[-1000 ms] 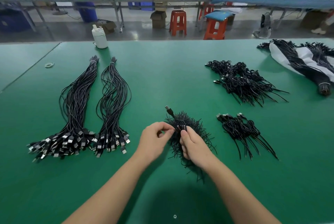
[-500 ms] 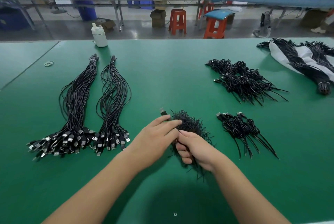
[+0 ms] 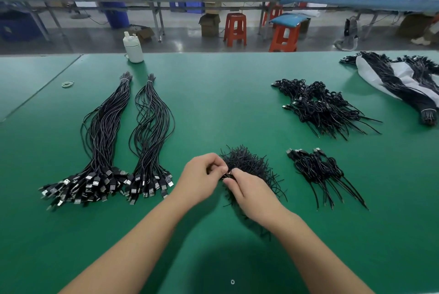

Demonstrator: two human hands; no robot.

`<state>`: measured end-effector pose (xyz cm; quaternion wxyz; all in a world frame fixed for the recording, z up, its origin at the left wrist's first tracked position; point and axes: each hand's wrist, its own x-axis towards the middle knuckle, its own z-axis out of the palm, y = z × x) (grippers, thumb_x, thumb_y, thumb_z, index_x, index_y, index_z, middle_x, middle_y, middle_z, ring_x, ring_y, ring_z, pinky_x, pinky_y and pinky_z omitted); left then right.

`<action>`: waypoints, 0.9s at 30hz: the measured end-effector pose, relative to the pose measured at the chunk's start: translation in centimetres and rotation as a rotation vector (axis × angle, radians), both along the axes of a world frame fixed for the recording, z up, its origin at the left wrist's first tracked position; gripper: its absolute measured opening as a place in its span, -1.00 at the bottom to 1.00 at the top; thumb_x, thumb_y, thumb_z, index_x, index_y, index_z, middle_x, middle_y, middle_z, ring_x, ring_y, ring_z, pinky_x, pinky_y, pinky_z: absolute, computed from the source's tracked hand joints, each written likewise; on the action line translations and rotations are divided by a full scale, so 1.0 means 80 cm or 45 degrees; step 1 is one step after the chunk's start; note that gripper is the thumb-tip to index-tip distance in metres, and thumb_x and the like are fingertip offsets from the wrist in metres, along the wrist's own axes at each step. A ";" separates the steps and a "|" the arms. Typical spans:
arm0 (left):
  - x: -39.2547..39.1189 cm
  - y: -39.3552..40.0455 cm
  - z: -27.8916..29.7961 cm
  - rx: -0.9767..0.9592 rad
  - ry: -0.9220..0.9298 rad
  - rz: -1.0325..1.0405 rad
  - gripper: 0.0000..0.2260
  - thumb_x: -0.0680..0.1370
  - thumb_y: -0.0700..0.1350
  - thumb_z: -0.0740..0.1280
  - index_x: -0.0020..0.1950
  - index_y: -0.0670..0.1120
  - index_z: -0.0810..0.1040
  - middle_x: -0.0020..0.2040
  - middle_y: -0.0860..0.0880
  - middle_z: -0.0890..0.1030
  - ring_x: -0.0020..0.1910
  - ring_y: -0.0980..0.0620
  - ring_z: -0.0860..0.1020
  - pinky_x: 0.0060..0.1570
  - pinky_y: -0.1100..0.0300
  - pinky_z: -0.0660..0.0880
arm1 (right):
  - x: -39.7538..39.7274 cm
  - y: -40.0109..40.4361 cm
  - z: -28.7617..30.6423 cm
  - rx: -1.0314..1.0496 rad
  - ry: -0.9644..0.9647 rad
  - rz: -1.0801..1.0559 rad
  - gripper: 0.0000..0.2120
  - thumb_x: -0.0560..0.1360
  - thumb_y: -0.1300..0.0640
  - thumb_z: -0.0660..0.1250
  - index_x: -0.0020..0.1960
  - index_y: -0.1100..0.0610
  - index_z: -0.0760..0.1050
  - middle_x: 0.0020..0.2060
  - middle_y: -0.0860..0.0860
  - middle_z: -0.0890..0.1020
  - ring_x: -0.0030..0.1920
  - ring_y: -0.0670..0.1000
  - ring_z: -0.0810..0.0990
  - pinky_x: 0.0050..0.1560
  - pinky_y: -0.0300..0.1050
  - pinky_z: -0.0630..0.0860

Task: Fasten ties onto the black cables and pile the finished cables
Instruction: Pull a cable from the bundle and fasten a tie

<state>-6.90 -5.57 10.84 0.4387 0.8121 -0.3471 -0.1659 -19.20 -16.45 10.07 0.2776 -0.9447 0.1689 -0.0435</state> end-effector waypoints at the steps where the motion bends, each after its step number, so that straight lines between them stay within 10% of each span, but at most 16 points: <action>1: 0.000 0.000 0.001 0.015 0.027 0.006 -0.82 0.54 -0.14 0.40 -0.26 0.06 0.57 -0.39 0.09 0.53 -0.43 0.16 0.38 -0.37 0.28 0.34 | -0.001 0.001 0.000 -0.067 -0.013 -0.001 -0.72 0.68 -0.09 0.07 -0.12 0.05 0.24 -0.26 -0.05 0.43 -0.16 0.17 0.52 -0.16 0.06 0.40; 27: -0.003 0.016 0.006 0.069 0.507 0.012 -0.75 0.50 0.02 0.48 -0.26 -0.13 0.69 -0.39 0.00 0.58 -0.43 0.10 0.37 -0.38 0.27 0.29 | -0.015 0.005 0.001 -0.689 -0.041 0.246 -0.65 0.69 -0.06 -0.03 0.09 0.07 0.48 -0.13 -0.01 0.58 -0.16 0.09 0.58 -0.26 -0.03 0.34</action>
